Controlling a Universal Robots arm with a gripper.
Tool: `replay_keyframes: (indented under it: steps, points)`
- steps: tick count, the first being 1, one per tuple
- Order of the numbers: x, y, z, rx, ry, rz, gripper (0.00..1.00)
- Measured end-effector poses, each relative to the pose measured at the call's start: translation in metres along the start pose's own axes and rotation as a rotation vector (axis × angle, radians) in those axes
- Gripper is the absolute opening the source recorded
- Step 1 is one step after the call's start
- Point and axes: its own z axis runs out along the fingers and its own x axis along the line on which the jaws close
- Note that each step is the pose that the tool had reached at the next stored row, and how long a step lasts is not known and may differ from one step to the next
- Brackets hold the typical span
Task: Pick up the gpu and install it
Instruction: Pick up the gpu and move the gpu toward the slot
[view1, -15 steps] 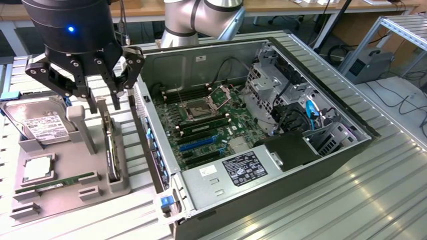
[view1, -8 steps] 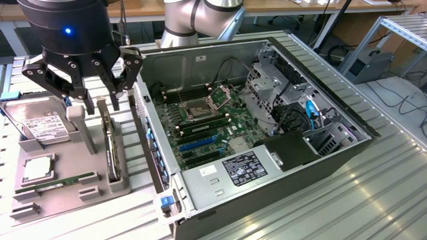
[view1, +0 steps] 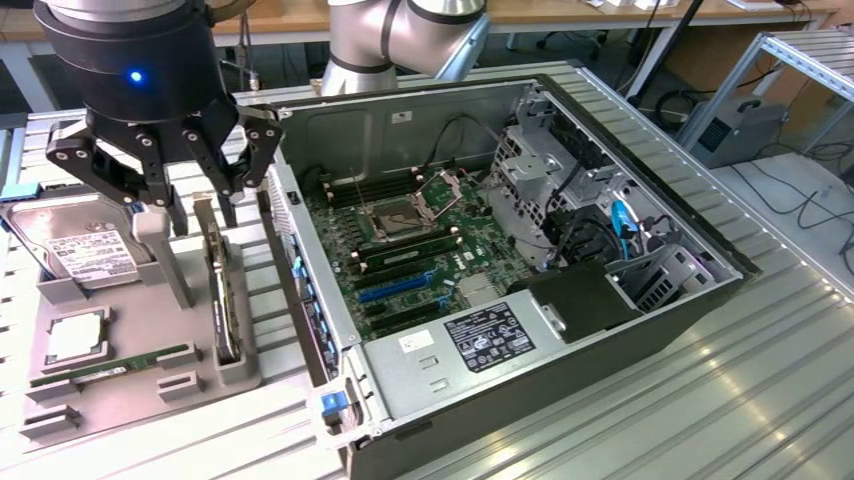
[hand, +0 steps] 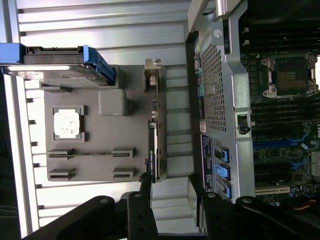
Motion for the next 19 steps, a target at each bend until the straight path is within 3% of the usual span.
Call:
replay_keyframes:
  steps: [19]
  points:
    - [0.001, 0.0025, 0.0173, 0.0000, 0.0000, 0.000, 0.42]
